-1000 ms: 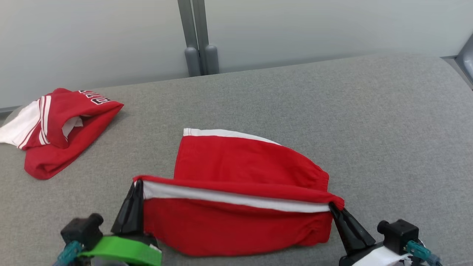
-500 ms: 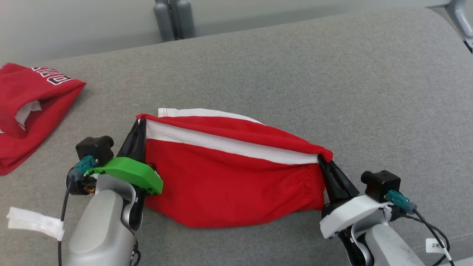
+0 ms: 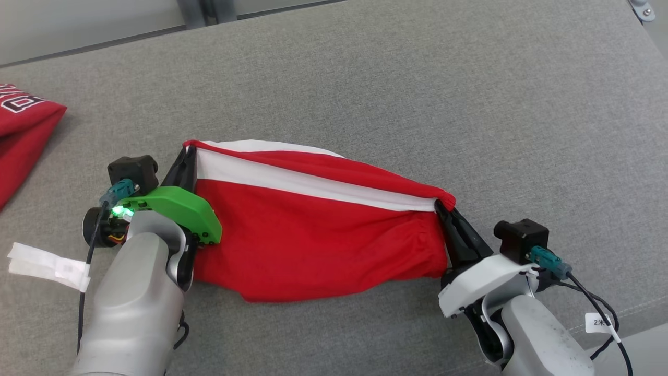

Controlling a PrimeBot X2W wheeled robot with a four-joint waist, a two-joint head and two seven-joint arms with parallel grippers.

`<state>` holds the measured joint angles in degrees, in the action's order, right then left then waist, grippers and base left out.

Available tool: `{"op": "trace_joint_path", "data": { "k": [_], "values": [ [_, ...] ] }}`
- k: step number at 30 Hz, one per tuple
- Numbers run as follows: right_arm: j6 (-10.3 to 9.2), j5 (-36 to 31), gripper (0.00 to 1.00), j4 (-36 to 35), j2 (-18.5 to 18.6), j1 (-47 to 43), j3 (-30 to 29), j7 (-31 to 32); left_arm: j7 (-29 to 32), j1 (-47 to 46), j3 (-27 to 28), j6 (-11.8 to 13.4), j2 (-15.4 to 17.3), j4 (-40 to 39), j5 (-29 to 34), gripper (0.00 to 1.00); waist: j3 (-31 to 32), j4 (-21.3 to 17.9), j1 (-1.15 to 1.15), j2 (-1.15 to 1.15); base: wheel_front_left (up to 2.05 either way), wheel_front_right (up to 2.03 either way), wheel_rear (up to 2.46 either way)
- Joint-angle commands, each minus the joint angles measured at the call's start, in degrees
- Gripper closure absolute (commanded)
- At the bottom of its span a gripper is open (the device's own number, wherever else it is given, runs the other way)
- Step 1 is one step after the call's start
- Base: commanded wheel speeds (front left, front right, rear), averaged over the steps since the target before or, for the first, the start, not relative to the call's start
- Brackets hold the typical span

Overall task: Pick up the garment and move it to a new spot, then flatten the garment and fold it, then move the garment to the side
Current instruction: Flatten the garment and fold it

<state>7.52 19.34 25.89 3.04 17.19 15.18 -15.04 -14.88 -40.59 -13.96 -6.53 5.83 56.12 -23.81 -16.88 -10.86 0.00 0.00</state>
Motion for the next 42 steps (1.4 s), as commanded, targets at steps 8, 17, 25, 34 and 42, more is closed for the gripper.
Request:
{"op": "trace_joint_path", "data": {
  "k": [8,17,25,34,42],
  "values": [
    [-0.05,-0.78,0.0,-1.69,-0.11,0.24,-0.96,-0.2,-0.36,-2.34,-0.12,0.96,-0.41,2.39,1.37,0.0,1.3,-0.06,0.0,0.0,0.0,0.0,0.0],
    [-0.05,-4.21,0.0,-6.41,-0.07,-5.09,-5.68,-0.2,-0.33,6.01,1.03,-0.42,-1.47,-5.66,-0.58,0.0,6.1,1.44,0.0,0.0,0.0,0.0,0.0],
    [-0.05,-7.95,0.0,-11.25,-0.1,-11.7,-11.22,-0.2,2.46,16.26,1.23,-0.93,0.58,-9.12,-4.25,0.0,10.45,2.49,0.0,0.0,0.0,0.0,0.0],
    [-0.05,-8.08,0.0,-13.05,-0.1,-12.93,-11.19,-0.2,11.68,18.99,-0.39,-0.34,2.12,-9.61,-6.83,0.0,10.72,1.51,0.0,0.0,0.0,0.0,0.0],
    [-0.05,-7.58,0.0,-13.25,-0.11,-12.2,-10.37,-0.2,15.12,18.42,-1.39,1.92,2.99,-7.23,-5.95,0.0,9.55,-0.34,0.0,0.0,0.0,0.0,0.0]
  ]
}}
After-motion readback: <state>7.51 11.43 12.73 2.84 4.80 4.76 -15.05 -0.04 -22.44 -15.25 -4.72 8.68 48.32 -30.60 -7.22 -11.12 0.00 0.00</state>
